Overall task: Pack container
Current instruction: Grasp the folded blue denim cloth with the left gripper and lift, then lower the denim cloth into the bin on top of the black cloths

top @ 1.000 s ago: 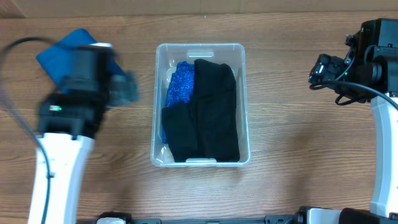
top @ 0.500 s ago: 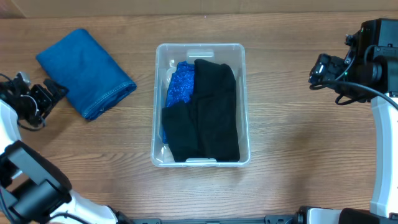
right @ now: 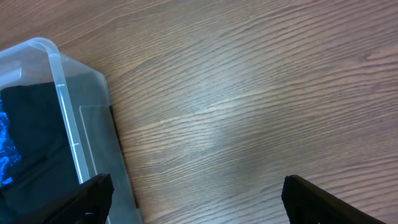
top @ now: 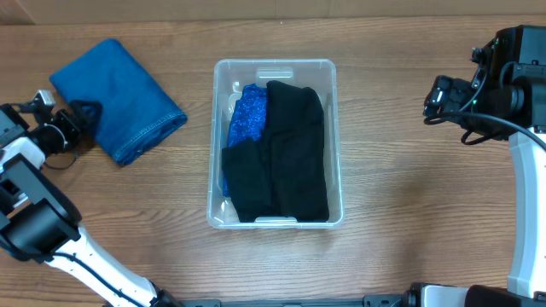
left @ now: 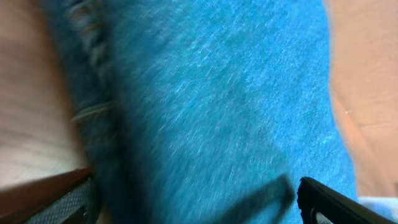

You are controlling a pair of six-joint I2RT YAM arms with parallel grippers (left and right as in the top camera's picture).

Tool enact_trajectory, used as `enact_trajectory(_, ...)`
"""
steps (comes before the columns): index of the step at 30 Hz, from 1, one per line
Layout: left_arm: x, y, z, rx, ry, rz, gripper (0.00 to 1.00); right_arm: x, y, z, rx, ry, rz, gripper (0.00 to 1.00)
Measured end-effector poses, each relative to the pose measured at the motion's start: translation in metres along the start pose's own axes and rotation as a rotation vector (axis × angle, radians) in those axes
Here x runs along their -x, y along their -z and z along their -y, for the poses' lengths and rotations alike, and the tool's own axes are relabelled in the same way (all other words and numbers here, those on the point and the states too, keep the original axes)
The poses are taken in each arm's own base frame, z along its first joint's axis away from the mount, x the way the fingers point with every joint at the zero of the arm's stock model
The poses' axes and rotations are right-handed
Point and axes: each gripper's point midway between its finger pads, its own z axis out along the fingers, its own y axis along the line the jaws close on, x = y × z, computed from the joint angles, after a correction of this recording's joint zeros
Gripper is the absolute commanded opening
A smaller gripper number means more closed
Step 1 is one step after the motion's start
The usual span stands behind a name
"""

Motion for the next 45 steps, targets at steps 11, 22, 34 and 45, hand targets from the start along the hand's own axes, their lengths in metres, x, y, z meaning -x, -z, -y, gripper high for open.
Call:
enact_trajectory(11,-0.038,-0.058,0.067,-0.22,0.096,-0.14,0.1,-0.004,0.0,-0.001,0.005,-0.001,-0.017,0.91)
enact_trajectory(22,-0.053,-0.053,0.074,-0.265,0.169,-0.208,0.04,-0.005,0.0,-0.001,0.004,-0.001,-0.021,0.91)
enact_trajectory(34,0.021,0.148,0.281,-0.335,-0.193,0.131,0.04,-0.01,0.0,0.001,0.0,0.02,-0.042,0.91)
enact_trajectory(45,-0.165,0.172,0.485,-0.703,-0.505,-0.215,0.04,-0.015,0.001,0.015,-0.085,-0.035,-0.055,0.93)
